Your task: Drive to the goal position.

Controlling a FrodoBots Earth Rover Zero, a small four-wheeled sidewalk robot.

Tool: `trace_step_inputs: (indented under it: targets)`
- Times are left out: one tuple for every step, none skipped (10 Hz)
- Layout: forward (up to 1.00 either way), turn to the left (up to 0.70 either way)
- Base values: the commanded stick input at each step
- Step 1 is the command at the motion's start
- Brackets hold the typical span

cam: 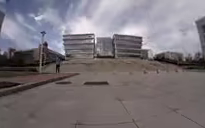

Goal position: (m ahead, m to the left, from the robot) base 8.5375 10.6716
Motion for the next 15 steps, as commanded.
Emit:
trace_step_inputs:
  targets:
    - [0.70, 0.00]
    - [0.70, 0.00]
    - [0.70, 0.00]
    - [0.70, 0.00]
    - [0.70, 0.00]
    - [0.70, 0.00]
    - [0.70, 0.00]
    - [0.70, 0.00]
    - [0.70, 0.00]
    - [0.70, 0.00]
    - [0.70, 0.00]
    - [0.70, 0.00]
    - [0.70, 0.00]
    - [0.70, 0.00]
    - [0.70, 0.00]
